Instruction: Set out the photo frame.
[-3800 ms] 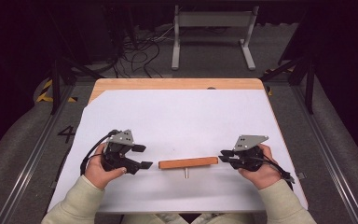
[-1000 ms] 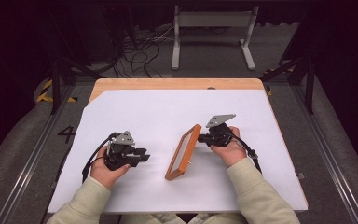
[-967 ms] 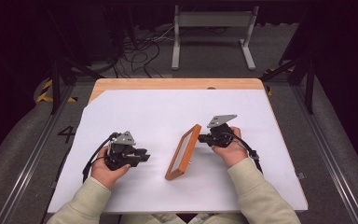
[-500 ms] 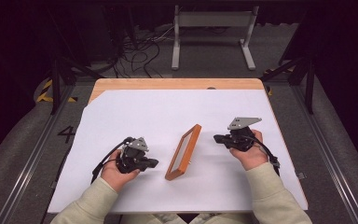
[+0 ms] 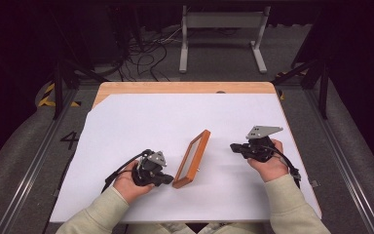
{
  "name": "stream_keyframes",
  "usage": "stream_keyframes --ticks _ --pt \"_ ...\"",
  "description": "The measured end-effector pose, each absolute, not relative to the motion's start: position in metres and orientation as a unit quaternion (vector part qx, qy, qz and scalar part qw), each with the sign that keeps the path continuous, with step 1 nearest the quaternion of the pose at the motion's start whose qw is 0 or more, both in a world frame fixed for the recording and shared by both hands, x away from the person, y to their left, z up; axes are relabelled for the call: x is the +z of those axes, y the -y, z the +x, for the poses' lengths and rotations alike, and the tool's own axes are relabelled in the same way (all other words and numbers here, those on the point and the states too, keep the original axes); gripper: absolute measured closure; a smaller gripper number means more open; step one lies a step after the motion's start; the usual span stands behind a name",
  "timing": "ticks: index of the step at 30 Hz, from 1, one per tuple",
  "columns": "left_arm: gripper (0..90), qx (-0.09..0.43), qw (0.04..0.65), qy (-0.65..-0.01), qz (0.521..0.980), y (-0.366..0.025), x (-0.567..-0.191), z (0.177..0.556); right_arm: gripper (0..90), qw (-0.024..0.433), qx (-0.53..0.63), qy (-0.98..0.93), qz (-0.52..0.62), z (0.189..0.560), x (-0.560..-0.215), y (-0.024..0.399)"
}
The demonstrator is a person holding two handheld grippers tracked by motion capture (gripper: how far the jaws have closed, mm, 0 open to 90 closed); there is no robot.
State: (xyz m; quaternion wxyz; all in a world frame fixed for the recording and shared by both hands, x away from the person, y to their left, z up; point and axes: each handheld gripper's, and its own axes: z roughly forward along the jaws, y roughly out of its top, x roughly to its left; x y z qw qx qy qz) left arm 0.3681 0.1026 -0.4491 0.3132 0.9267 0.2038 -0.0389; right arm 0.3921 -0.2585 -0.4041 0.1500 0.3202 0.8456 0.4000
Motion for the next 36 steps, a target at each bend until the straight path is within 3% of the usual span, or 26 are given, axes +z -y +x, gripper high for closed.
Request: stream_keyframes --ticks 36 --pt "89.8 -0.091 0.318 -0.141 0.933 -0.030 -0.451 0.357 90.0 0.149 0.399 -0.849 0.313 0.372 -0.401 0.263"
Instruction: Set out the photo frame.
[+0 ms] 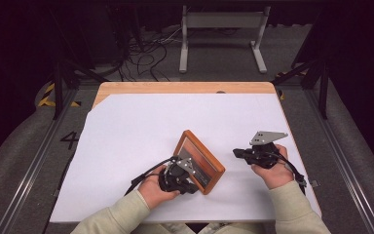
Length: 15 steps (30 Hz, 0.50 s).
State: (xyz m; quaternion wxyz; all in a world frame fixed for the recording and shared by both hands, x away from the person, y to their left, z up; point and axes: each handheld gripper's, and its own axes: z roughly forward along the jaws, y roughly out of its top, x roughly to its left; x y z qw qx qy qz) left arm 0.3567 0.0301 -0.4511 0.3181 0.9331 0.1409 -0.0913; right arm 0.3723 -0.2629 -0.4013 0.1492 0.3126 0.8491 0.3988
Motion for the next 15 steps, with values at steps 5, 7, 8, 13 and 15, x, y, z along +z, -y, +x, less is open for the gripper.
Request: stream_keyframes --ticks 5,7,8,13,15 --pt "89.8 -0.091 0.320 -0.138 0.933 -0.022 -0.451 0.356 90.0 0.136 0.393 -0.855 0.308 0.364 -0.405 0.258" --pt "89.8 -0.086 0.321 -0.136 0.933 -0.017 -0.451 0.356 90.0 0.130 0.390 -0.860 0.304 0.360 -0.407 0.256" --pt "89.8 -0.086 0.322 -0.137 0.933 -0.015 -0.451 0.355 90.0 0.125 0.387 -0.863 0.300 0.357 -0.408 0.254" --pt "89.8 -0.086 0.328 -0.137 0.931 -0.010 -0.452 0.355 90.0 0.114 0.380 -0.870 0.291 0.349 -0.412 0.250" --pt "89.7 -0.084 0.329 -0.133 0.931 -0.011 -0.452 0.355 90.0 0.106 0.377 -0.874 0.287 0.345 -0.414 0.248"
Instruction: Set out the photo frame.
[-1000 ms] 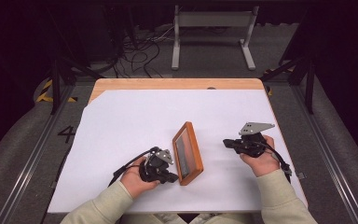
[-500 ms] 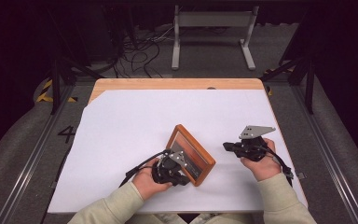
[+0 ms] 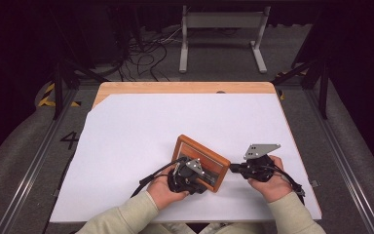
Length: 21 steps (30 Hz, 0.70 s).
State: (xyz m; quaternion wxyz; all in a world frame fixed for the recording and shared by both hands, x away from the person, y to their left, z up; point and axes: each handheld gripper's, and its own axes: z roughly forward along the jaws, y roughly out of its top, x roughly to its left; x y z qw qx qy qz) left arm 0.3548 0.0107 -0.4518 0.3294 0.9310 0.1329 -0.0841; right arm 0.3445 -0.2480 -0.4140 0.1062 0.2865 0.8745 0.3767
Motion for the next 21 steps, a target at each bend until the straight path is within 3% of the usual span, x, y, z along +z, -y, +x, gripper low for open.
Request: stream_keyframes --ticks 14,21 --pt "87.0 -0.063 0.332 -0.135 0.932 -0.043 -0.438 0.354 90.0 0.053 0.358 -0.898 0.250 0.322 -0.422 0.233" --pt "86.3 -0.055 0.362 -0.173 0.914 -0.072 -0.428 0.365 90.0 0.027 0.353 -0.908 0.223 0.313 -0.424 0.222"
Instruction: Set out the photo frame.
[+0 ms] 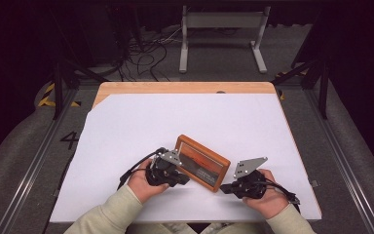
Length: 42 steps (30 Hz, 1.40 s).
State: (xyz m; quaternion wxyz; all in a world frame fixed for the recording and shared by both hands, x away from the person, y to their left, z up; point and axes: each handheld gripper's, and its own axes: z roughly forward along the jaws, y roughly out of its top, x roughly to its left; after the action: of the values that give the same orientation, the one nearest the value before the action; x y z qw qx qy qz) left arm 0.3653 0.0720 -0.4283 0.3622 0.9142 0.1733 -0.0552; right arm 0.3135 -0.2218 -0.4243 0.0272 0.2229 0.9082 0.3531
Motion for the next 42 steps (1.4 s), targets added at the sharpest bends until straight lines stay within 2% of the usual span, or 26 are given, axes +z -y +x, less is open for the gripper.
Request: stream_keyframes --ticks 10,21,42 --pt "85.3 -0.038 0.379 -0.205 0.902 -0.094 -0.424 0.376 90.0 0.025 0.353 -0.916 0.191 0.310 -0.434 0.203" --pt "84.4 -0.031 0.383 -0.215 0.898 -0.101 -0.424 0.378 90.0 0.059 0.346 -0.921 0.166 0.308 -0.441 0.196" --pt "85.0 -0.022 0.375 -0.227 0.899 -0.115 -0.428 0.375 90.0 0.108 0.354 -0.907 0.202 0.331 -0.448 0.218"
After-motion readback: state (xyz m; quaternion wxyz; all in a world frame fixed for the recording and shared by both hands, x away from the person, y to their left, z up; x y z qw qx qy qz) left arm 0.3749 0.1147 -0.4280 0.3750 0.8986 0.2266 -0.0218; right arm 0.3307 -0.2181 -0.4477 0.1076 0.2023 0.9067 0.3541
